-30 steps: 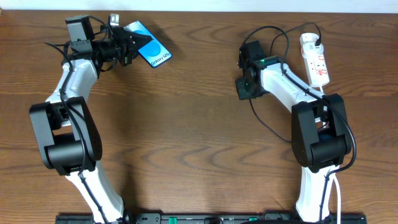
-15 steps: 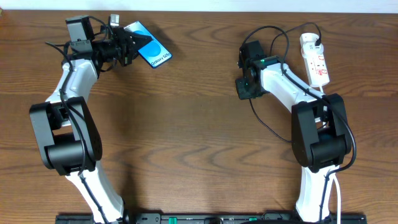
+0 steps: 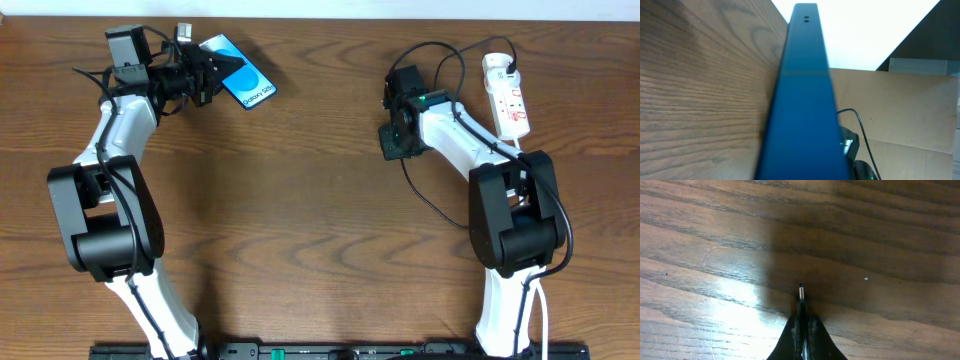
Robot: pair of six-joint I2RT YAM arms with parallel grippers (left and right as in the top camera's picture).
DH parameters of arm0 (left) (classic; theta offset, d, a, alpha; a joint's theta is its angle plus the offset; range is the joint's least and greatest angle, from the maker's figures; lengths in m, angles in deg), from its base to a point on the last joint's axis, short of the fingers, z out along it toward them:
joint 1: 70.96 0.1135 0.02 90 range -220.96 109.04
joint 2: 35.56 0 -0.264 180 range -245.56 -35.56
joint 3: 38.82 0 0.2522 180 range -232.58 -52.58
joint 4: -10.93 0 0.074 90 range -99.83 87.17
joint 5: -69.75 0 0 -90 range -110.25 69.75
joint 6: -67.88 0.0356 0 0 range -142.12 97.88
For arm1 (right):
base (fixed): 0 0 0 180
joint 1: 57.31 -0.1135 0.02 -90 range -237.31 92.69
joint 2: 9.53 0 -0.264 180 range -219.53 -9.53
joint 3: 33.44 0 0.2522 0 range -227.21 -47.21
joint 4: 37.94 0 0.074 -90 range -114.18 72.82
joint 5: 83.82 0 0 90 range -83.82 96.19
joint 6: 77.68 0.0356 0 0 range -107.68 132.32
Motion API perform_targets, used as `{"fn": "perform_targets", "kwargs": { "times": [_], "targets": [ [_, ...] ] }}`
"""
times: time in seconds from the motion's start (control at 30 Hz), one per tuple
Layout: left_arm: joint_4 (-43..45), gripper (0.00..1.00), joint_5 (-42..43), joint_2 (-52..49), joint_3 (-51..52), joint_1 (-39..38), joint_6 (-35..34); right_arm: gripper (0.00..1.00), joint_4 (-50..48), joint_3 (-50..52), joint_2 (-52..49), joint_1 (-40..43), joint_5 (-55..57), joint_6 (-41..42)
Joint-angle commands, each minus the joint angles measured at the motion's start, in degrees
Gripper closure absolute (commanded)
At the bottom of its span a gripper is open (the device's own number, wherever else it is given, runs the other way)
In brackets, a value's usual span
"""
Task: Plug charger to phone and switch on socket
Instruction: 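Lift the plug with the right gripper and swing it left toward the phone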
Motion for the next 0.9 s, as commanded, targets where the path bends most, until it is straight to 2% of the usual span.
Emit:
{"fn": "perform_targets", "kwargs": {
  "times": [0.0,0.2,0.47,0.87],
  "targets": [
    [0.24,0.93,0.94,1.92,-1.79,0.11,0.98,0.99,-0.35,1.64,-0.20,0.31,-0.09,0.57],
    [0.24,0.93,0.94,1.92,-1.79,0.11,0.98,0.99,-1.05,1.70,-0.20,0.28,-2.91,0.52],
    [0.24,0.93,0.98,1.92,-1.79,0.11,0.98,0.99,-4.74,1.70,-0.20,0.31,-16.11,0.48],
    [0.24,0.93,0.96,1.92,-1.79,0.11,0.98,0.99,-7.02,1.68,-0.17,0.31,-26.69,0.02]
  ]
}}
